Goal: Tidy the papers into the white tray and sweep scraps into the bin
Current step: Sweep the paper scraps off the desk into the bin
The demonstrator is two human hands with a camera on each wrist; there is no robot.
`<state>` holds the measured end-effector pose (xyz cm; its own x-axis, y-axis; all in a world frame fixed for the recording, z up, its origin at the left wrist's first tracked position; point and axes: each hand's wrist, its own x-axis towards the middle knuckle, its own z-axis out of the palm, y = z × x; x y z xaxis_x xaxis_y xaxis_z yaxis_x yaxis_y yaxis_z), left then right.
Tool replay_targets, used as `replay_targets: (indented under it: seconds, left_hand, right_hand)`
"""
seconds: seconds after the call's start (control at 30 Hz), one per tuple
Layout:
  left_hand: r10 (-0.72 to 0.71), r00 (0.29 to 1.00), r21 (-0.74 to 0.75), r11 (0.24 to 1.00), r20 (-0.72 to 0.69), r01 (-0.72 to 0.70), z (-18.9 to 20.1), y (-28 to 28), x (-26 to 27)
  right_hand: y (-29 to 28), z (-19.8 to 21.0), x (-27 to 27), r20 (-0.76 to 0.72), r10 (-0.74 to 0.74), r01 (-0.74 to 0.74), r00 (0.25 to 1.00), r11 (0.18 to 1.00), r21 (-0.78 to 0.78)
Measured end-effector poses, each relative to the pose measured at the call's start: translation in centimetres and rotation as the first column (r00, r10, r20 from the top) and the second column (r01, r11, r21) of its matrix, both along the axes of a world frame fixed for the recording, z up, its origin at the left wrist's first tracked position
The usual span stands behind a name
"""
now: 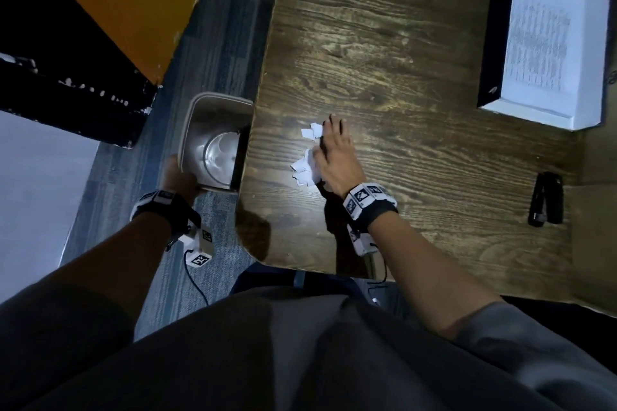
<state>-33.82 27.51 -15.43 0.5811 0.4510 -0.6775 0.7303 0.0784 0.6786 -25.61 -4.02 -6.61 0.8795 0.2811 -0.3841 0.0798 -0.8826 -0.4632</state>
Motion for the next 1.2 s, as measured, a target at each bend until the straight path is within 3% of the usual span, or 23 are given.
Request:
replay_targets:
  seconds: [0.1, 0.17, 0.23, 0.33, 0.5, 0.57, 0.7, 0.77, 0.9, 1.07, 1.2]
  left_hand:
    - [0.038, 0.999, -0.005, 0.999, -0.006, -0.038, -0.8, 0.7, 0.0]
    - [0.073, 0.997, -0.029, 0.997, -0.027, -0.074, -2.2, 1.3, -0.1]
    - [0.073, 0.997, -0.041, 0.996, -0.037, -0.074, -3.4, 1.7, -0.3]
    - [0.055, 0.997, -0.07, 0.996, -0.046, -0.058, -5.4, 2.7, -0.6]
    - [0.072, 0.996, -0.052, 0.996, -0.043, -0.074, -0.3, 0.3, 0.0]
    - [0.075, 0.997, -0.042, 0.996, -0.024, -0.076, 0.1, 0.0, 0.0]
    - [0.061, 0.998, -0.069, 0.996, -0.028, -0.063, -0.7, 0.4, -0.3]
    - [0.067, 0.997, -0.069, 0.995, -0.036, -0.069, 0.4, -0.1, -0.4]
    - [0.004, 0.999, -0.03, 1.0, -0.033, -0.005, 1.7, -1.0, -0.5]
    - [0.041, 0.999, -0.067, 0.997, -0.032, -0.043, 1.7, -1.2, -0.8]
    - [0.027, 0.999, -0.055, 0.998, -0.032, -0.028, 1.1, -0.7, -1.3]
  right_hand:
    - [-3.0, 0.4, 2.6, 0.121, -0.162, 0.167, 0.979, 0.985, -0.033]
    - [-4.7, 0.6, 4.5, 0.097, -0.29, 0.3, 0.952, 0.949, -0.102]
    - [-4.2, 0.4, 5.0, 0.05, -0.302, 0.306, 0.952, 0.942, -0.137]
    - [-0.5, 0.0, 2.7, 0.021, -0.092, 0.094, 0.995, 0.989, -0.113]
    - [2.8, 0.4, -1.6, -0.024, 0.254, -0.255, 0.967, 0.966, -0.042]
    - [1.5, 0.5, -2.4, 0.025, 0.196, -0.195, 0.98, 0.979, -0.052]
    - [-1.6, 0.4, -5.8, 0.08, -0.227, 0.236, 0.971, 0.962, -0.139]
    - [-1.0, -0.2, -7.4, 0.039, -0.331, 0.333, 0.943, 0.931, -0.151]
    - [3.9, -1.1, -7.5, 0.031, -0.323, 0.325, 0.946, 0.939, -0.112]
    - [9.7, -0.7, -6.1, -0.016, -0.214, 0.214, 0.977, 0.977, -0.02]
    - [9.1, 0.3, -5.6, 0.01, -0.166, 0.166, 0.986, 0.985, 0.042]
